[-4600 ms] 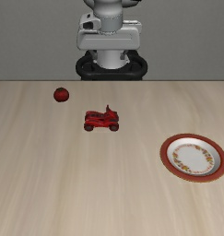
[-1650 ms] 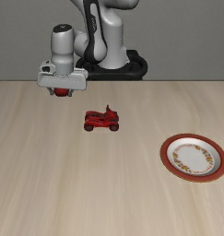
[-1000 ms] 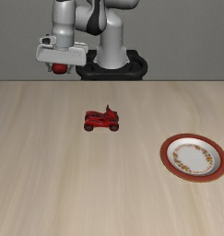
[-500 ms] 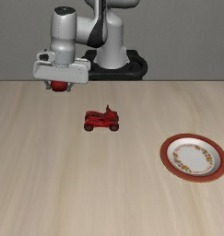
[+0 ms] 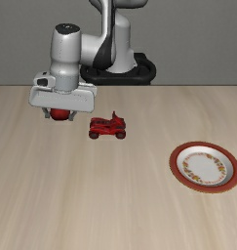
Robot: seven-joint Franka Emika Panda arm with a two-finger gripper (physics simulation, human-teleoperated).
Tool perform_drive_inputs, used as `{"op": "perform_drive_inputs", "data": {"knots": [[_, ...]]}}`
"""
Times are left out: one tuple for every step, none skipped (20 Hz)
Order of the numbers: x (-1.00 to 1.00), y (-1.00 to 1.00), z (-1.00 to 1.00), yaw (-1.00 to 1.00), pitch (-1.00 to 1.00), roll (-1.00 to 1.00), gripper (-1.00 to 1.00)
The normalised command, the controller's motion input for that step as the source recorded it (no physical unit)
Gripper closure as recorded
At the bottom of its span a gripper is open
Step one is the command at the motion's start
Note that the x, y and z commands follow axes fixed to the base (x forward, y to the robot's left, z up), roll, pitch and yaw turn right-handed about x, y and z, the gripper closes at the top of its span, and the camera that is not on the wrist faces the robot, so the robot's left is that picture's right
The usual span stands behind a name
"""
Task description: Pick up the tomato and put it on the plate
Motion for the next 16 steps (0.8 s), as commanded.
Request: {"op": "perform_drive_inputs", "data": {"knots": [[1.00, 0.00, 0.00, 0.00, 0.00, 0.00, 1.00], [1.00, 0.00, 0.00, 0.00, 0.00, 0.00, 1.00], [1.00, 0.00, 0.00, 0.00, 0.00, 0.00, 1.00], [1.00, 0.00, 0.00, 0.00, 0.00, 0.00, 1.00], [1.00, 0.00, 0.00, 0.00, 0.00, 0.00, 1.00], [1.00, 0.00, 0.00, 0.00, 0.00, 0.00, 1.00], [1.00, 0.00, 0.00, 0.00, 0.00, 0.00, 1.00], [0.00, 1.00, 0.00, 0.00, 0.00, 0.00, 1.00], [0.00, 1.00, 0.00, 0.00, 0.00, 0.00, 1.00], [0.00, 1.00, 0.00, 0.00, 0.00, 0.00, 1.00], [0.00, 1.00, 0.00, 0.00, 0.00, 0.00, 1.00], [0.00, 1.00, 0.00, 0.00, 0.00, 0.00, 1.00], [0.00, 1.00, 0.00, 0.00, 0.00, 0.00, 1.00], [0.00, 1.00, 0.00, 0.00, 0.00, 0.00, 1.00], [0.00, 1.00, 0.00, 0.00, 0.00, 0.00, 1.00], [0.00, 1.00, 0.00, 0.00, 0.00, 0.00, 1.00]]}}
